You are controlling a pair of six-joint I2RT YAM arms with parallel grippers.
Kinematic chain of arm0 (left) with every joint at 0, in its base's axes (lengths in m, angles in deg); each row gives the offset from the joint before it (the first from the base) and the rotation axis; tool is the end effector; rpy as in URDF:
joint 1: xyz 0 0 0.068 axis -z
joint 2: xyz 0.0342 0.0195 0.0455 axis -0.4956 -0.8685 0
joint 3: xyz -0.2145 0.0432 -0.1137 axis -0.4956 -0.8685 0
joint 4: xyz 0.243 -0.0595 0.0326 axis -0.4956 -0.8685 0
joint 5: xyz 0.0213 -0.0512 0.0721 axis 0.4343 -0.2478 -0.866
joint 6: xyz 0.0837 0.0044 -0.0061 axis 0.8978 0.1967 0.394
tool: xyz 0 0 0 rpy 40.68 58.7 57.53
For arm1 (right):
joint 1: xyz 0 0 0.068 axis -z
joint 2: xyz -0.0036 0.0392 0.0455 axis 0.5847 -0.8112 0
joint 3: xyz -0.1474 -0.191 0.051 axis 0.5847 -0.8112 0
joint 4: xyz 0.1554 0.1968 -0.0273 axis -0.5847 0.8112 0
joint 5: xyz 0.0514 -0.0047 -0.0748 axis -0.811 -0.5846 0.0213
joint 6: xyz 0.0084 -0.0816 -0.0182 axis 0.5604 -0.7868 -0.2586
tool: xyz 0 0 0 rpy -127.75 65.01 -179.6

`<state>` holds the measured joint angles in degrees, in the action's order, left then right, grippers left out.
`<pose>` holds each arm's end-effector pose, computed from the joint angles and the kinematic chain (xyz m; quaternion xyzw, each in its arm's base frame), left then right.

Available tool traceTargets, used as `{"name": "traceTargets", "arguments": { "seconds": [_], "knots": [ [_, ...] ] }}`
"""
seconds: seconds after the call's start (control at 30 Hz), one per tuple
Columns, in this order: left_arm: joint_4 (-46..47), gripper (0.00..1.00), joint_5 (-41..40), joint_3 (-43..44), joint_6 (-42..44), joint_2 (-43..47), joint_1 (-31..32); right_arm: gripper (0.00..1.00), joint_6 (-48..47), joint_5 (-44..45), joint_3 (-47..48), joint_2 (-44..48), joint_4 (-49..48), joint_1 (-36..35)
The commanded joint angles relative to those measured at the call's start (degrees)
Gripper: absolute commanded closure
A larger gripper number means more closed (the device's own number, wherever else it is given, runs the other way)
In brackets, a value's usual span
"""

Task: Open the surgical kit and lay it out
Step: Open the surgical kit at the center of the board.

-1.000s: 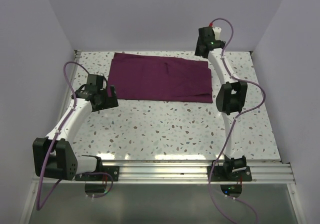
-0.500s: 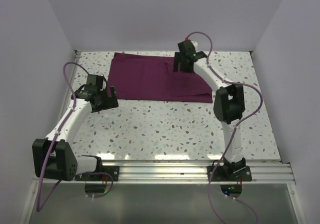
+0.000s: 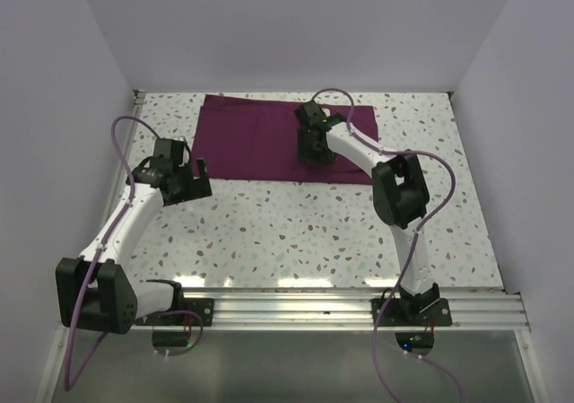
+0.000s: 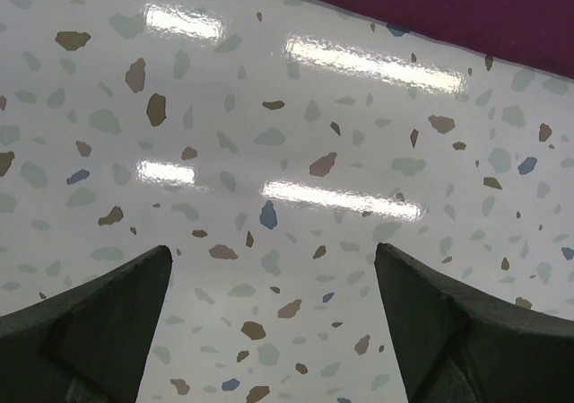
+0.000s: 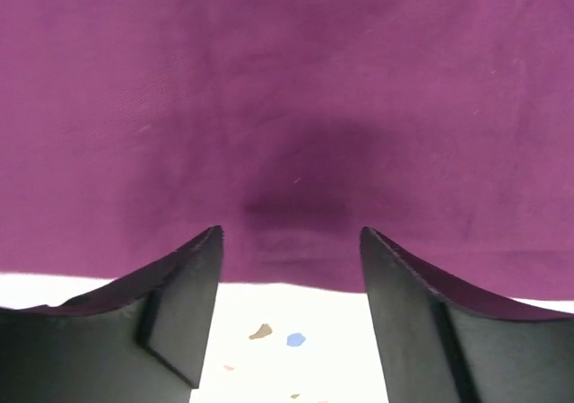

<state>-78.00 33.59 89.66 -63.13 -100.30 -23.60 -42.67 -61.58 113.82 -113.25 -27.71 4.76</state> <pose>0.2635 -0.0226 0.1999 -0.1428 0.9515 -0.0294 0.2710 0.4079 0.2255 0.1513 0.0049 0.9660 0.0164 0.2582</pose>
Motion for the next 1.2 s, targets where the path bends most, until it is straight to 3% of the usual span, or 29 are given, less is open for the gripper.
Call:
{"name": "traceTargets", "arguments": {
  "seconds": [0.0, 0.17, 0.4, 0.63, 0.73, 1.03, 1.17],
  "knots": [
    [0.54, 0.0, 0.56, -0.95, -0.22, 2.35, -0.22, 0.36, -0.49, 3.52, 2.69, -2.27, 1.63, 0.09],
    [0.63, 0.0, 0.47, -1.22, -0.3, 2.62, -0.22, 0.39, -0.32, 2.48, 7.27, -5.62, 3.84, 0.0],
    [0.8, 0.0, 0.47, -1.66, -0.74, 3.15, -0.22, 0.41, -0.32, 2.21, 4.81, -5.27, 2.87, -0.79],
    [1.24, 0.0, 0.73, -1.57, -1.18, 2.97, -0.22, 0.76, -1.11, 3.35, 5.6, -8.34, 6.3, -0.97],
    [1.24, 0.0, 0.73, -1.31, -1.36, 3.06, -0.22, 0.98, -1.81, 4.67, 5.6, -8.17, 6.92, -0.97],
    [0.98, 0.0, -1.2, -0.69, -1.45, 3.76, -0.22, 1.0, -4.98, 7.22, 13.33, -3.95, 12.27, -1.05],
    [1.68, 0.0, -1.9, 1.59, -1.44, 3.59, -0.22, 1.0, -4.54, 4.16, 14.13, -0.53, 14.65, -1.05]
  ]
}}
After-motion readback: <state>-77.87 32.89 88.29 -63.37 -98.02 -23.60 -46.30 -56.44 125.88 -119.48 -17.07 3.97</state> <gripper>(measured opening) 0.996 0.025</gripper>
